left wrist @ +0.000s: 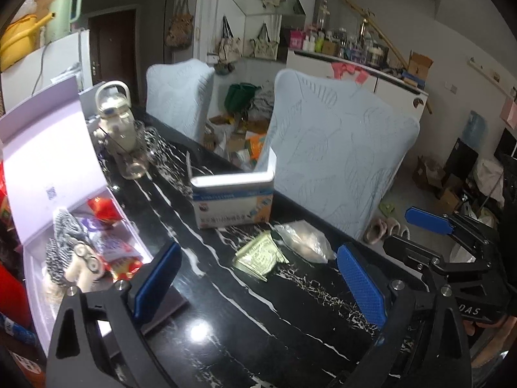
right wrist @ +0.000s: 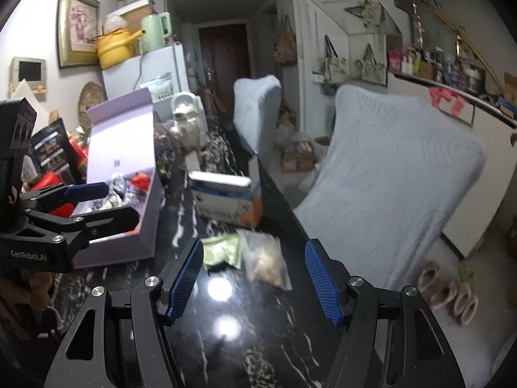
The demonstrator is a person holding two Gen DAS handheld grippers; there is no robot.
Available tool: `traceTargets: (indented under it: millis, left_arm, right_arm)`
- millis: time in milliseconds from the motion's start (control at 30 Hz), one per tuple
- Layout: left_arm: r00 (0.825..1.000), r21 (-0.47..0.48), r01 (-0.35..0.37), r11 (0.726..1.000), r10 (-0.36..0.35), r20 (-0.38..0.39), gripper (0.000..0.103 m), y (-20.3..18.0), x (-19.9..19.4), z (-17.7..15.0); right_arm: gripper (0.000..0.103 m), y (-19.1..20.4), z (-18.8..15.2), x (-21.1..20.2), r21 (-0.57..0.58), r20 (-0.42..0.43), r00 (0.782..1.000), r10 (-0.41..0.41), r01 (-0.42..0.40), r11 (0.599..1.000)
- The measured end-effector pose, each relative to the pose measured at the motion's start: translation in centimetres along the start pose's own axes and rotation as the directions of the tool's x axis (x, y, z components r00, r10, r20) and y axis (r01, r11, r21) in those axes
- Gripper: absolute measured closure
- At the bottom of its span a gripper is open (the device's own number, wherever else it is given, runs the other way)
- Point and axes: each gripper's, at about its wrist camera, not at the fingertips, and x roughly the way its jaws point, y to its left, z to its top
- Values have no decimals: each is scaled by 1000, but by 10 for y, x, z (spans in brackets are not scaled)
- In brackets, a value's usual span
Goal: Organize soft objects
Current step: 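Close the left gripper on the green packet while the right gripper grasps the clear zip bag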
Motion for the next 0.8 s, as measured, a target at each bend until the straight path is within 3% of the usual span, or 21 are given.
traceTargets:
  millis: [333, 533, 800]
  left_arm:
    - [993, -96, -14, 995, 2, -119, 5, 1, 62, -14]
    - [984, -137, -74, 988, 50, -173, 5, 9, 83, -19]
    - [975, -149, -127, 981, 96, -201, 5, 26, 100, -21]
  right_arm:
    - [37, -24, -24, 33, 10, -88, 996, 19, -18, 1000]
    - [37, -34, -26, 64, 32, -139, 988, 67, -63, 998]
    - [26, -36, -12, 117, 23, -210, 970, 121, -119, 993]
